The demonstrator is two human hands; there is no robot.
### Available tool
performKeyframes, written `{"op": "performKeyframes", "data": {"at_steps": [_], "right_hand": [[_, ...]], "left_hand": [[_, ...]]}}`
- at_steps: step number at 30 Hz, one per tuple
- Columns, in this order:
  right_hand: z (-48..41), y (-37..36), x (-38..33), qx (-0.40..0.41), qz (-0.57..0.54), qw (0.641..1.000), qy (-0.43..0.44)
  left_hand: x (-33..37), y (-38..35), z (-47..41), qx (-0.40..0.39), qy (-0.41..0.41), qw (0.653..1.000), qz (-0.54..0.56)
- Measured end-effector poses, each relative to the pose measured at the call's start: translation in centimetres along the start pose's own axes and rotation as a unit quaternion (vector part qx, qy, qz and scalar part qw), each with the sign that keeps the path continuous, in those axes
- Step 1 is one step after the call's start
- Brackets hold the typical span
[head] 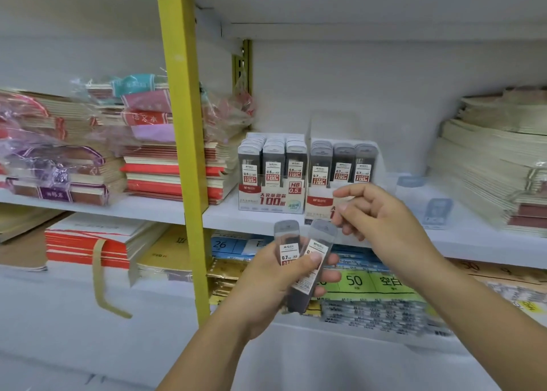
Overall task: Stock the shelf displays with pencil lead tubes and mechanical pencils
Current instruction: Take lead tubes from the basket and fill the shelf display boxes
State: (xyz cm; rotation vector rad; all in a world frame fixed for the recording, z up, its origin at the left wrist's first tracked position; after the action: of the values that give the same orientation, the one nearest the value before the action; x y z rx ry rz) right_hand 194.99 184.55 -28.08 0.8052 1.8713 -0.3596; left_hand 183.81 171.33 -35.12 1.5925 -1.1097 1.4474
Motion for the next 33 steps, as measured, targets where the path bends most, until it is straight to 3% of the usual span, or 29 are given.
{"op": "performKeyframes", "data": {"at_steps": [5, 10, 15, 20, 23, 26, 29, 33], "right_hand": [[1.1, -0.6, 0.5, -0.108, 0.054, 0.992, -0.037], [1.0, -0.2, 0.3, -0.02, 0.002, 1.0, -0.016], [1.2, -0.2, 0.1, -0.023, -0.023, 0.999, -0.013], [-0.8, 2.6, -3.5, 0.107, -0.006, 0.986, 0.128], [-3.4, 4.2, -6.5, 0.095, 0.075, 0.968, 0.22], [-6.0, 4.6, -7.4, 0.05, 0.233, 0.94, 0.243], [-7.8, 4.0, -6.7, -0.01, 0.365, 0.907, 0.209], [-9.3, 3.4, -5.2, -0.041, 0.38, 0.917, 0.116]], "left_hand": [[0.1, -0.4, 0.2, 0.011, -0.009, 1.0, -0.026], [0.3, -0.4, 0.2, -0.015, -0.003, 1.0, -0.013], [0.2, -0.6, 0.1, -0.036, 0.002, 0.999, 0.019], [0.4, 0.4, -0.7, 0.037, -0.029, 0.999, 0.007], [0.7, 1.1, -1.2, 0.09, -0.045, 0.994, -0.038], [0.6, 1.4, -1.6, 0.13, -0.059, 0.987, -0.08], [0.3, 1.4, -2.1, 0.143, -0.047, 0.986, -0.077], [0.0, 1.6, -2.5, 0.132, -0.017, 0.989, -0.063]]}}
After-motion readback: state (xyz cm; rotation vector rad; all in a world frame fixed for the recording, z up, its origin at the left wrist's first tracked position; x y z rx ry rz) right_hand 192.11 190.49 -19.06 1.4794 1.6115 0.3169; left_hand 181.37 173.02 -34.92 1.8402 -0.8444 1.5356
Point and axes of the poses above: each hand's wrist, its own z-axis away from the middle knuckle, its own y-axis out of the back of the hand, x = y × z, the point moved 2 cm from there along -z, towards the middle knuckle, and after that the axes turned 13 degrees about -z, right-handed, at the moved point
